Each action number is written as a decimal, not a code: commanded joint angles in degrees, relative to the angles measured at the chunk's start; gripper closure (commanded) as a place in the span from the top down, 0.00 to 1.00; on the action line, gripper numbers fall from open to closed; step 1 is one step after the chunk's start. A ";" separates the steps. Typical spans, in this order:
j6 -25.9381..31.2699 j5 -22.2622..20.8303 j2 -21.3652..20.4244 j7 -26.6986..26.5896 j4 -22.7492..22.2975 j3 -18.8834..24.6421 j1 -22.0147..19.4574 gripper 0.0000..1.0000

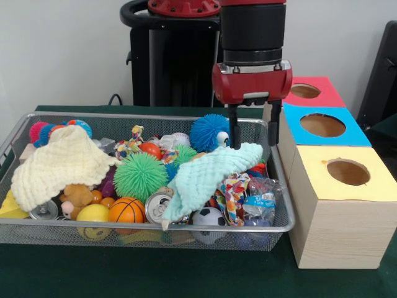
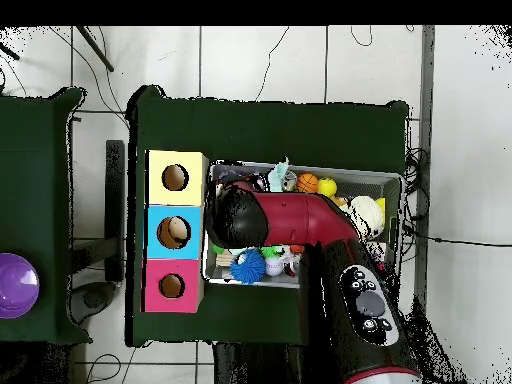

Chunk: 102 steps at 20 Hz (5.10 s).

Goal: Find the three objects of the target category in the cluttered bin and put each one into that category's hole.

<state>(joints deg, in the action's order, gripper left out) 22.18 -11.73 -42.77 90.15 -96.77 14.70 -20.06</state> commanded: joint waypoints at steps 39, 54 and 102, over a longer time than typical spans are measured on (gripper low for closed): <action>-3.72 -6.07 9.19 2.62 -2.02 2.87 -3.46 1.00; 1.71 -4.29 4.59 2.15 -1.81 2.10 -0.98 1.00; -9.72 -7.71 18.99 -0.64 2.25 10.31 -7.53 0.00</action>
<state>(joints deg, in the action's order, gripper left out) 17.13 -15.56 -28.23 90.15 -96.90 17.15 -24.18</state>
